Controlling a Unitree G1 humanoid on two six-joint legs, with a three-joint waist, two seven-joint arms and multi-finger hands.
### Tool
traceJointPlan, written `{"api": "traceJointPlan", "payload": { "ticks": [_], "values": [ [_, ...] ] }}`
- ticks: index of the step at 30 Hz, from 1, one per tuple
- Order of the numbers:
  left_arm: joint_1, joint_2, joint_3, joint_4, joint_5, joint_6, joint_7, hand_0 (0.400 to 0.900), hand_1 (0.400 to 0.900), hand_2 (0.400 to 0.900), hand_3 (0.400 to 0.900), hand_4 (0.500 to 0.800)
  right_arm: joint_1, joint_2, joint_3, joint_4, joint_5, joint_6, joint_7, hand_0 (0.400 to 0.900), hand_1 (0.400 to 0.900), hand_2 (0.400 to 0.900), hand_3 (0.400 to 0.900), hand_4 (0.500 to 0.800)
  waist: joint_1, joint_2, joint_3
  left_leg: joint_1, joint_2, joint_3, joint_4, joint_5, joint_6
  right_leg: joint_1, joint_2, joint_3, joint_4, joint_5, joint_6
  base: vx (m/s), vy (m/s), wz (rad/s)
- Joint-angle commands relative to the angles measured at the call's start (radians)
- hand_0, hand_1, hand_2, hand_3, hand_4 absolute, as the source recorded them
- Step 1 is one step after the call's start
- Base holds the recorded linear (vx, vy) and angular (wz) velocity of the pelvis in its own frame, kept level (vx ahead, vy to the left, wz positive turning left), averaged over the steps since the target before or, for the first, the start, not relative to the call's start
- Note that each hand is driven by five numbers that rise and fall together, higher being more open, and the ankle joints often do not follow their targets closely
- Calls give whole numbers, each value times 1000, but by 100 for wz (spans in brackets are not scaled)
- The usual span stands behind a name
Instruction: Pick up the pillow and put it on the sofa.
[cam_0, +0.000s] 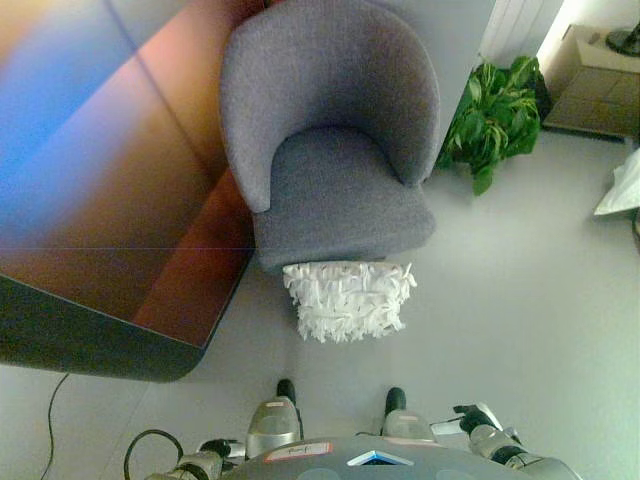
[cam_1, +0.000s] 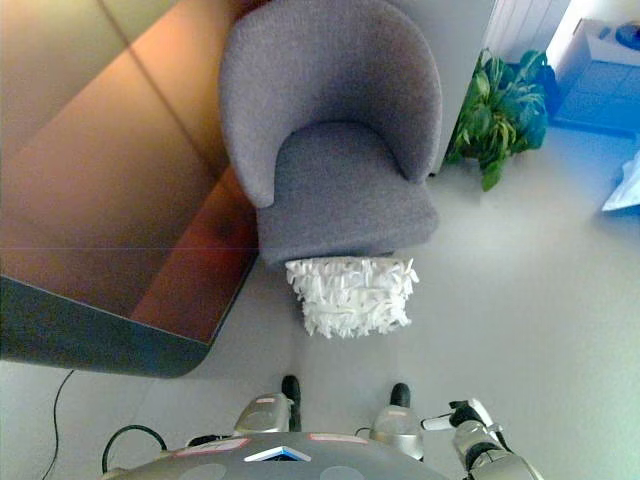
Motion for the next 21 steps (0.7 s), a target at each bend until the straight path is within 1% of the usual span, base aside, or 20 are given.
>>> {"api": "traceJointPlan", "payload": {
  "ticks": [1, 2, 3, 4, 5, 7, 9, 10, 11, 12, 13, 14, 15, 16, 17, 18, 19, 20, 21],
  "values": [
    [4, 22, 33, 12, -15, -16, 8, 900, 900, 900, 900, 800, -35, 4, -13, 7, -9, -6, -16, 900, 900, 900, 900, 800, 41, -44, 18, -125, 11, -30, -45, 137, -13, 205, -29, 23, -18, -109, -23, 357, 213, -39],
    [-2, 29, 42, 12, -18, -16, 6, 900, 900, 900, 900, 800, -37, 10, -22, 15, -17, -9, -19, 900, 900, 900, 900, 800, 42, -47, 8, -126, 10, -18, -24, 107, -3, 218, -49, 26, -4, -121, -11, 312, 177, -20],
    [-7, 34, 45, 11, -16, -14, 4, 900, 900, 900, 900, 800, -37, 13, -27, 17, -24, -12, -22, 900, 900, 900, 900, 800, 42, -50, 3, -131, 9, -9, -1, 92, 2, 226, -61, 27, 7, -128, -5, 380, 185, -11],
    [-17, 52, 45, -2, -14, -7, -1, 900, 900, 900, 900, 800, -32, 15, -32, 10, -47, -7, -23, 900, 900, 900, 900, 800, 42, -55, -8, -149, 6, 11, 66, 67, 15, 248, -89, 29, 31, -135, 10, 336, 146, -4],
    [-25, 62, 44, -8, -17, -3, 0, 900, 900, 900, 900, 800, -31, 15, -33, 8, -58, -6, -27, 900, 900, 900, 900, 800, 43, -58, -15, -162, 8, 24, 108, 52, 25, 254, -105, 26, 54, -142, 16, 384, 152, -2],
    [-43, 81, 32, -20, -6, 6, -5, 900, 900, 900, 900, 800, -32, 11, -36, 4, -62, -9, -39, 900, 900, 900, 900, 800, 48, -61, -30, -179, -7, 25, 154, 26, 53, 265, -129, 28, 97, -140, 16, 289, 98, 4],
    [-57, 103, 11, -27, 15, 18, -12, 900, 900, 900, 900, 800, -38, 9, -43, -11, -48, -4, -41, 900, 900, 900, 900, 800, 48, -71, -42, -172, -48, 15, 158, 0, 90, 261, -156, 48, 181, -85, 18, 253, 72, 14],
    [-62, 114, 2, -28, 23, 22, -16, 900, 900, 900, 900, 800, -38, 9, -45, -15, -45, 0, -46, 900, 900, 900, 900, 800, 45, -69, -49, -163, -60, 14, 153, -12, 106, 238, -160, 62, 235, -46, 18, 229, 81, 20],
    [-68, 126, -7, -30, 29, 26, -21, 900, 900, 900, 900, 800, -37, 10, -45, -20, -44, 9, -51, 900, 900, 900, 900, 800, 35, -70, -50, -140, -78, 11, 143, -22, 121, 197, -173, 74, 303, -9, 17, 230, 81, 12],
    [-73, 134, -15, -32, 30, 35, -20, 900, 900, 900, 900, 800, -37, 7, -43, -21, -58, 24, -51, 900, 900, 900, 900, 800, 25, -63, -50, -109, -89, 9, 127, -32, 131, 141, -184, 76, 346, 19, 9, 212, 60, 1],
    [-78, 138, -19, -33, 30, 40, -19, 900, 900, 900, 900, 800, -39, 4, -40, -18, -75, 30, -51, 900, 900, 900, 900, 800, 21, -54, -52, -92, -89, 8, 116, -34, 134, 101, -188, 72, 346, 27, 1, 187, 3, -14],
    [-86, 145, -26, -36, 19, 48, -17, 900, 900, 900, 900, 800, -45, -1, -31, -14, -104, 34, -51, 900, 900, 900, 900, 800, 14, -49, -44, -67, -93, 5, 105, -37, 133, 60, -199, 61, 327, 9, -7, 139, -70, -23],
    [-95, 148, -32, -40, 12, 57, -14, 900, 900, 900, 900, 800, -54, -8, -19, -11, -135, 39, -54, 900, 900, 900, 900, 800, 12, -40, -42, -57, -91, 3, 100, -38, 129, 24, -198, 51, 286, 7, -13, 84, -132, -21],
    [-104, 150, -39, -42, 2, 57, -11, 900, 900, 900, 900, 800, -70, -13, -5, -9, -155, 49, -56, 900, 900, 900, 900, 800, 9, -37, -29, -42, -97, -3, 101, -47, 122, -18, -204, 42, 247, 13, -13, -2, -186, -21],
    [-114, 150, -46, -48, -10, 55, -8, 900, 900, 900, 900, 800, -91, -17, 13, -5, -178, 65, -59, 900, 900, 900, 900, 800, 12, -32, -19, -43, -97, -6, 103, -57, 114, -67, -213, 30, 201, 40, -12, -59, -251, -16],
    [-122, 151, -47, -51, -14, 52, -6, 900, 900, 900, 900, 800, -115, -18, 29, 0, -198, 84, -60, 900, 900, 900, 900, 800, 15, -37, -6, -43, -104, -9, 108, -74, 106, -106, -230, 21, 150, 93, 2, -53, -306, -7],
    [-131, 152, -47, -52, -15, 46, -6, 900, 900, 900, 900, 800, -139, -18, 44, 5, -211, 99, -66, 900, 900, 900, 900, 800, 13, -47, 9, -40, -111, -14, 114, -98, 102, -145, -245, 22, 104, 152, 24, -28, -329, 9],
    [-136, 154, -47, -55, -15, 43, -7, 900, 900, 900, 900, 800, -156, -17, 55, 5, -215, 107, -76, 900, 900, 900, 900, 800, 10, -53, 22, -35, -113, -15, 117, -118, 99, -179, -252, 22, 82, 185, 39, -20, -323, 23],
    [-140, 157, -47, -62, -20, 39, -8, 900, 900, 900, 900, 800, -174, -17, 65, 0, -230, 116, -81, 900, 900, 900, 900, 800, 7, -60, 36, -32, -107, -11, 125, -137, 94, -217, -258, 11, 73, 204, 48, -34, -304, 32]
  ]
}}
